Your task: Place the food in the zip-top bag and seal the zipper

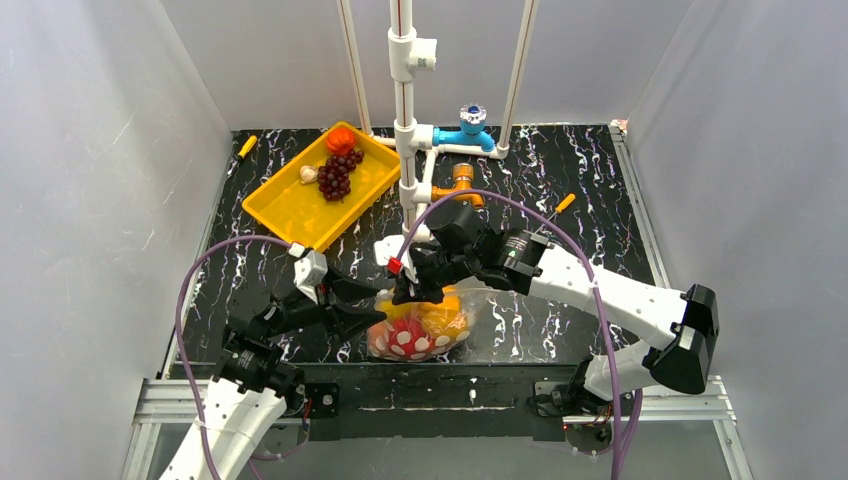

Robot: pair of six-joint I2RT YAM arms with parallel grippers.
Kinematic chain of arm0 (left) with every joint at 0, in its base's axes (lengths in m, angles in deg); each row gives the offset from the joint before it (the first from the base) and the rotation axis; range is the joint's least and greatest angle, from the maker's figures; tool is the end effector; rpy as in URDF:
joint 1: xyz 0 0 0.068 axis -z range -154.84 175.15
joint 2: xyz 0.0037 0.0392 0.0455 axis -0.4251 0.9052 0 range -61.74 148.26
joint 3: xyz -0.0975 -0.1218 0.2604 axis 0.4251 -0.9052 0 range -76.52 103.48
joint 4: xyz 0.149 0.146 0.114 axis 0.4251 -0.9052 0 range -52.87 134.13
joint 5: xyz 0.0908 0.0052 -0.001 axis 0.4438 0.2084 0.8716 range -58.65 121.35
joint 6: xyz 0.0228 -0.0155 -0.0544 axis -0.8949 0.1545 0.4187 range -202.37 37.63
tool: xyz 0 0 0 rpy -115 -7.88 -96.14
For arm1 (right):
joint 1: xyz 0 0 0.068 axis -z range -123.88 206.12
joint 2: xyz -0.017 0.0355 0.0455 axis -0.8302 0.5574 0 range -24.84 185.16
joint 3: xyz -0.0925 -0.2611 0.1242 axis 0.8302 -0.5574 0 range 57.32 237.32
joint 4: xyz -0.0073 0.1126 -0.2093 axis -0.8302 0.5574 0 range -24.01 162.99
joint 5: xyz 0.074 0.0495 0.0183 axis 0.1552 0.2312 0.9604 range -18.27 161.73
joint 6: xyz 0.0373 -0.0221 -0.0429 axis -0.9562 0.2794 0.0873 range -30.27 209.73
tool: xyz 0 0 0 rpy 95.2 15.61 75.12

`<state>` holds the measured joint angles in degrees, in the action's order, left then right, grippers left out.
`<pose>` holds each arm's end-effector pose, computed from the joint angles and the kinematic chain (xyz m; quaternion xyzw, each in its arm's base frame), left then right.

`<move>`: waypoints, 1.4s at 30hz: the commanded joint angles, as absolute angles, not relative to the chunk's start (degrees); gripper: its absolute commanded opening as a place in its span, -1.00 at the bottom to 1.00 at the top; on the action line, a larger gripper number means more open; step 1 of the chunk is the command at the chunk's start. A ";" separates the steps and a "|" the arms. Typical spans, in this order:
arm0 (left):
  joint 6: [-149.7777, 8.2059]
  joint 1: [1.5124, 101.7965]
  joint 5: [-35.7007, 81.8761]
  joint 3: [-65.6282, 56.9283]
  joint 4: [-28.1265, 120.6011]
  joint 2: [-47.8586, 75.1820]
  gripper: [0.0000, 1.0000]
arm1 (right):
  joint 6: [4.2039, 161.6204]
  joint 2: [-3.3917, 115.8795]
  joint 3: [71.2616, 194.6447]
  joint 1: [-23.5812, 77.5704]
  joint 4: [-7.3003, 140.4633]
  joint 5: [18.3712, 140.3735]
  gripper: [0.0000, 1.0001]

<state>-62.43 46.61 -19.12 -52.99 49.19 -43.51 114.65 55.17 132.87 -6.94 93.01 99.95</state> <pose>0.0370 -0.0523 0.3045 0.3351 0.5749 -0.5010 0.5534 0.1118 0.2680 0.3878 -0.6734 0.5259 0.3558 0.3785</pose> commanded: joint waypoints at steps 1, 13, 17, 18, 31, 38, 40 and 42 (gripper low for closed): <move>-64.10 46.49 -20.82 -51.37 49.94 -40.53 0.17 | 112.94 54.06 135.13 -6.91 90.42 103.36 -0.97; -65.77 46.54 -24.60 -51.27 52.50 -36.45 -0.96 | 112.73 55.38 138.06 -6.95 93.16 103.47 -0.97; -67.39 46.52 -25.11 -51.20 51.04 -37.43 -1.00 | 112.02 55.21 139.20 -6.96 94.11 102.05 -0.51; -67.15 46.51 -24.95 -51.42 51.43 -37.61 -1.00 | 111.73 55.40 139.76 -6.94 94.86 102.23 -0.29; -66.46 46.52 -23.25 -52.58 52.43 -39.02 -1.00 | 109.11 58.48 142.79 -8.19 92.60 100.48 0.12; -66.19 46.53 -23.10 -52.79 52.79 -39.72 -1.00 | 109.20 59.63 143.35 -9.19 91.93 98.79 -0.09; -66.21 46.52 -23.12 -52.79 52.75 -39.88 -1.00 | 109.17 59.63 143.45 -9.23 91.93 98.61 -0.23; -66.29 46.53 -23.07 -52.79 52.58 -39.99 -1.00 | 109.24 59.38 143.27 -9.26 91.96 98.52 -0.32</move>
